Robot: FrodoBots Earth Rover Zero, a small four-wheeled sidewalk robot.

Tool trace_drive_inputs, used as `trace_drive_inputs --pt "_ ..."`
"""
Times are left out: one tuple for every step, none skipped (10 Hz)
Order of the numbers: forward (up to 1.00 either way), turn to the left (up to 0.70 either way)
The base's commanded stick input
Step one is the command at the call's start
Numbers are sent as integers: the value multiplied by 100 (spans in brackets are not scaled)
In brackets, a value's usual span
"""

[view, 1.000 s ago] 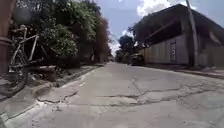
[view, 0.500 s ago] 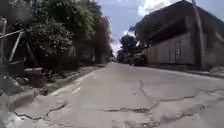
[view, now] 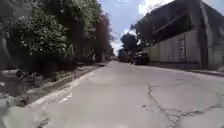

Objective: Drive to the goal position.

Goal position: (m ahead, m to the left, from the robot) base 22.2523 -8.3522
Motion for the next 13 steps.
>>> trace_drive_inputs --pt "100 0" --pt "100 0" --pt "100 0" --pt "100 0" --pt "100 0" --pt "100 0" --pt "100 0" --pt "100 0" --pt "100 0" --pt "100 0" --pt "100 0" --pt "100 0" --pt "100 0"
